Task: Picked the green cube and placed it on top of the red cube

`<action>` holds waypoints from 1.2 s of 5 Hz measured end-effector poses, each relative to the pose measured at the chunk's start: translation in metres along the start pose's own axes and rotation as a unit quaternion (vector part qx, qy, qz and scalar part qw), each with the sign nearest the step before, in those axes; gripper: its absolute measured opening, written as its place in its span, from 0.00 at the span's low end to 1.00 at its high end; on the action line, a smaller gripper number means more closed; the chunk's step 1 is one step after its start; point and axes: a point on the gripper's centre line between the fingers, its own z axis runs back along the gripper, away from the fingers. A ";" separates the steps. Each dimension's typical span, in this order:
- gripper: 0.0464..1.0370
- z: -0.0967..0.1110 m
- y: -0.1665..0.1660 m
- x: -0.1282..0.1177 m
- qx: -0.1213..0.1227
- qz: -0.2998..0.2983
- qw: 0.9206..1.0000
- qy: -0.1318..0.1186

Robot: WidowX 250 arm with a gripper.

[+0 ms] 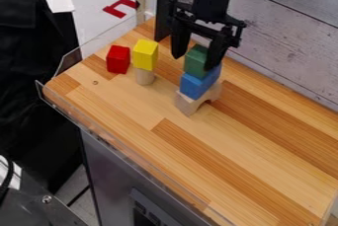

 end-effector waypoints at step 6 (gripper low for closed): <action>0.52 0.027 0.112 0.027 -0.048 0.166 0.984 -0.029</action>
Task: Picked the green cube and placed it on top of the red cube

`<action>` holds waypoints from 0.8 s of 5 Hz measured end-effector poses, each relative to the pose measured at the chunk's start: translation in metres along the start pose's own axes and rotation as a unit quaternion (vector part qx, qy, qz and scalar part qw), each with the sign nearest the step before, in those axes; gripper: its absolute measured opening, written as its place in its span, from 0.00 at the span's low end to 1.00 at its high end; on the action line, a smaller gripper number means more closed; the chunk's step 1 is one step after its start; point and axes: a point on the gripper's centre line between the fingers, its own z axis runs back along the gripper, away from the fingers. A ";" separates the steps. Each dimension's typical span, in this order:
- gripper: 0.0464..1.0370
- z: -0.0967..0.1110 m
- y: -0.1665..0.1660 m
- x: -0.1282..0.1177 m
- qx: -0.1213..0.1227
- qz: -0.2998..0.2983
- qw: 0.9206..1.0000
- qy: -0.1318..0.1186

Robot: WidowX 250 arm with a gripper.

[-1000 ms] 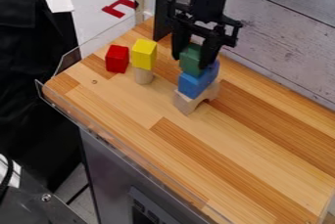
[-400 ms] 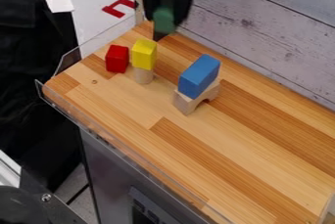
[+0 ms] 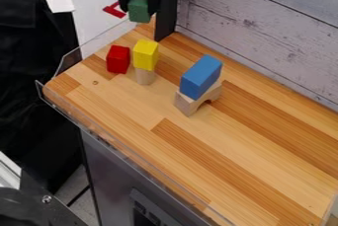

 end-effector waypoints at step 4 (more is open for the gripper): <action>0.52 -0.022 0.034 0.009 0.006 0.032 0.999 0.030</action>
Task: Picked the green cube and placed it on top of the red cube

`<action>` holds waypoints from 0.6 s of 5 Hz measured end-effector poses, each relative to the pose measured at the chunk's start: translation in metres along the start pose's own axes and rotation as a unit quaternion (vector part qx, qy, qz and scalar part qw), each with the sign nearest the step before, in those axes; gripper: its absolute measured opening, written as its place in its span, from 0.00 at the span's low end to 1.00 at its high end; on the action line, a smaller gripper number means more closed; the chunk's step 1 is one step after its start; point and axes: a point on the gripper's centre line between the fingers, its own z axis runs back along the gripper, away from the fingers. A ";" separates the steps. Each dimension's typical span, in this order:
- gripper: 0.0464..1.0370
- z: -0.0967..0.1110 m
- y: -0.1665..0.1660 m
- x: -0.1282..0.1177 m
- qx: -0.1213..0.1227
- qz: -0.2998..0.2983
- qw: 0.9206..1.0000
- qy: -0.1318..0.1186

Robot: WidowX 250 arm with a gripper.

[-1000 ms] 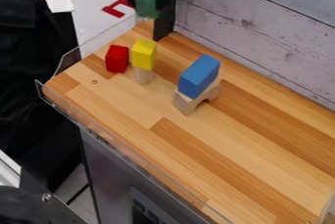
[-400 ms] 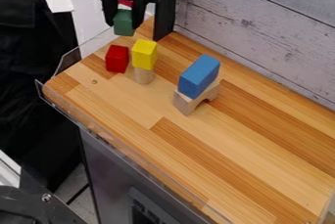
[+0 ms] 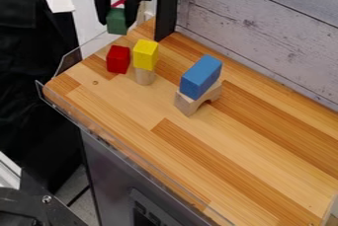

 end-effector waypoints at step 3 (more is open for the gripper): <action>0.52 -0.019 0.003 -0.011 0.008 -0.015 1.000 0.026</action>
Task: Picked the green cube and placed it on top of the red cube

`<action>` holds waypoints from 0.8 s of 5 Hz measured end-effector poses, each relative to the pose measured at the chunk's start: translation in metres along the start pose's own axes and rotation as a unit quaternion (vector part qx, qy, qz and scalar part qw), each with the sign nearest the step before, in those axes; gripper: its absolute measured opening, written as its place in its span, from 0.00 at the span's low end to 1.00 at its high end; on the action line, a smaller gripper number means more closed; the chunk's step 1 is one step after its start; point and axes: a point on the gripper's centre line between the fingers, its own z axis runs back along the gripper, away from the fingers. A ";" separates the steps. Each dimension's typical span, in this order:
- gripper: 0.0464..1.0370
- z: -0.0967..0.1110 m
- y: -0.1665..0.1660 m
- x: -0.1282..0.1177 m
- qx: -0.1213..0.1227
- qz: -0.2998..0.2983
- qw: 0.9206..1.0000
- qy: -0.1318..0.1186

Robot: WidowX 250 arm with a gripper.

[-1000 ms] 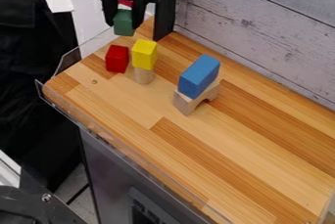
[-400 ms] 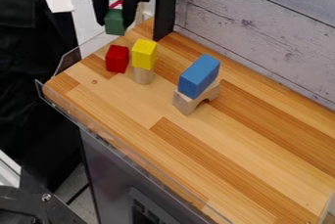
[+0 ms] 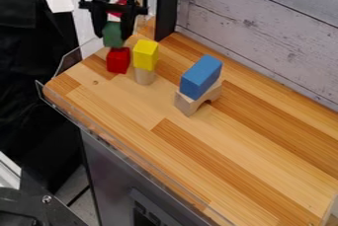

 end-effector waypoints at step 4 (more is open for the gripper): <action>0.52 0.000 -0.004 -0.005 0.007 -0.011 1.000 -0.007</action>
